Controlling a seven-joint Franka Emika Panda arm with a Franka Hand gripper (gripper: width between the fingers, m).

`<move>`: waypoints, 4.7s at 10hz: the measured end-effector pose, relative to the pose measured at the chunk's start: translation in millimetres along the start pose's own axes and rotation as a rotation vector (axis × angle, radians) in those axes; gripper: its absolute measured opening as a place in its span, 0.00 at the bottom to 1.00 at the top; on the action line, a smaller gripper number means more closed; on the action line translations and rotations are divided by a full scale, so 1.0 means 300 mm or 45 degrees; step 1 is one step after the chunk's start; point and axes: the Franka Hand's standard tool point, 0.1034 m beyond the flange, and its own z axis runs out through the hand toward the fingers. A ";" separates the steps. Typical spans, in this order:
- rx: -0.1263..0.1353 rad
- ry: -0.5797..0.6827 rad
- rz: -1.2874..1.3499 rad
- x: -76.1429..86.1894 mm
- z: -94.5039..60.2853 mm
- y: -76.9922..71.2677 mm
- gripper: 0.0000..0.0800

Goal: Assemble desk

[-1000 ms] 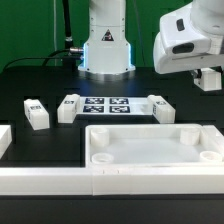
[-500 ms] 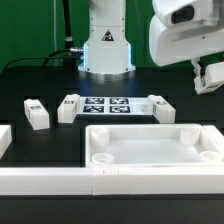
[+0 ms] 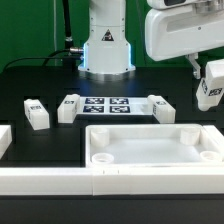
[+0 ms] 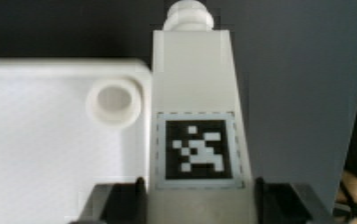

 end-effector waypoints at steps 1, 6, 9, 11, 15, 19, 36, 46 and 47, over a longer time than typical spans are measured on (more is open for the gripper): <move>-0.023 0.115 -0.039 0.058 -0.039 0.026 0.36; -0.122 0.505 -0.122 0.145 -0.112 0.102 0.36; -0.157 0.631 -0.141 0.169 -0.094 0.123 0.36; -0.150 0.652 -0.159 0.234 -0.060 0.121 0.36; -0.162 0.675 -0.214 0.254 -0.025 0.113 0.36; -0.154 0.667 -0.226 0.251 0.005 0.090 0.36; -0.167 0.727 -0.222 0.267 0.023 0.095 0.36; -0.169 0.721 -0.212 0.248 0.071 0.110 0.36; -0.170 0.725 -0.212 0.249 0.071 0.111 0.36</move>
Offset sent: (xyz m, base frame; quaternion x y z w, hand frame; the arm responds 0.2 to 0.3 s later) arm 0.0364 -0.0103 0.0302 -0.0175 0.1650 -0.0456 0.9851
